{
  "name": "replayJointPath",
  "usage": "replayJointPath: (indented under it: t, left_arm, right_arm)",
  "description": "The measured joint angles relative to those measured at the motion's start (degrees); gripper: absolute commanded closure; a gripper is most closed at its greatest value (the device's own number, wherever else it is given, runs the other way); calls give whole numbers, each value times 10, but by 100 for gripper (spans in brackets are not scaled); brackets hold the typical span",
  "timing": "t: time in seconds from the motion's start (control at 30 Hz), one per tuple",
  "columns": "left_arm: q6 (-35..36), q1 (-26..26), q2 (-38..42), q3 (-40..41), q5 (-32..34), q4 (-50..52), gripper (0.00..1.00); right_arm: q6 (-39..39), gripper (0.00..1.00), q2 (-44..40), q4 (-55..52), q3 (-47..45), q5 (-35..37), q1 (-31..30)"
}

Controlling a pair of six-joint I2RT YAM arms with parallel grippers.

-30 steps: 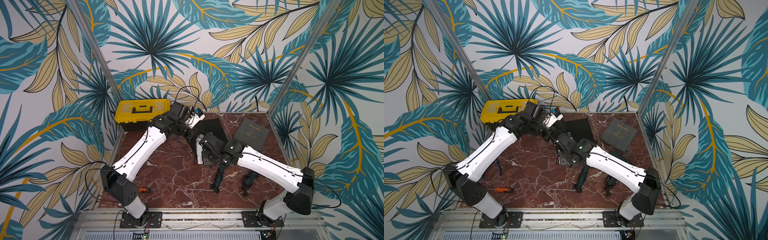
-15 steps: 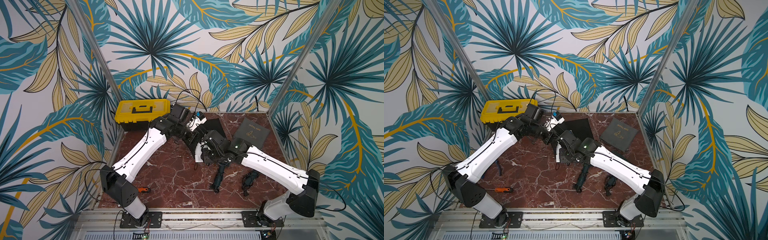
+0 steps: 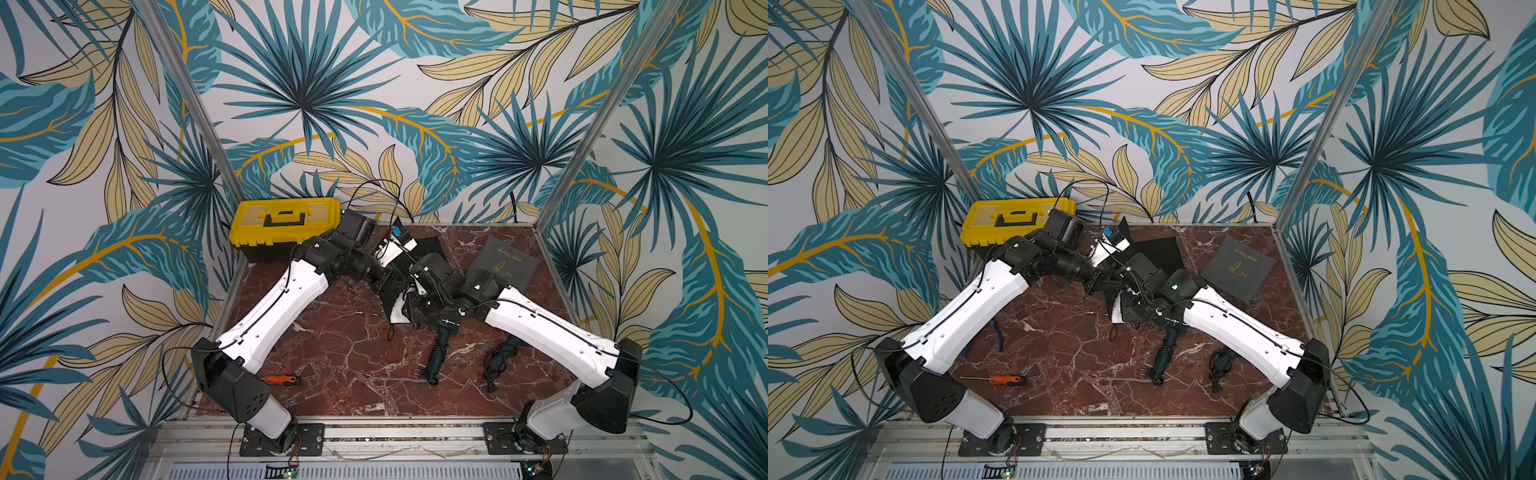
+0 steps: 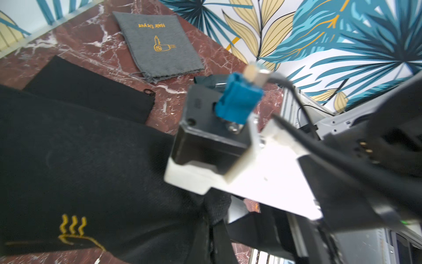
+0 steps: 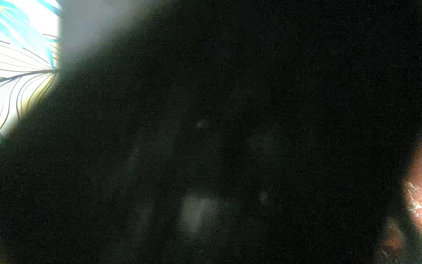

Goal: Pack away hair dryers
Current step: Place the hair dryer in the drawstring bag.

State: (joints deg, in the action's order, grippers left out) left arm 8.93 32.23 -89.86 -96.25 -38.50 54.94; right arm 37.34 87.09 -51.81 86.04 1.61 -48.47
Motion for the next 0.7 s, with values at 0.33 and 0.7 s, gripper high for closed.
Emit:
replayJointPath:
  t: [0.33, 0.7]
  left_arm:
    - [-57, -12, 0, 0, -34, -2, 100]
    - [-138, -42, 2, 9, -71, -37, 100]
  right_arm:
    - [-2, 78, -2, 6, 0, 2, 0]
    - [-2, 63, -3, -10, 24, 3, 1]
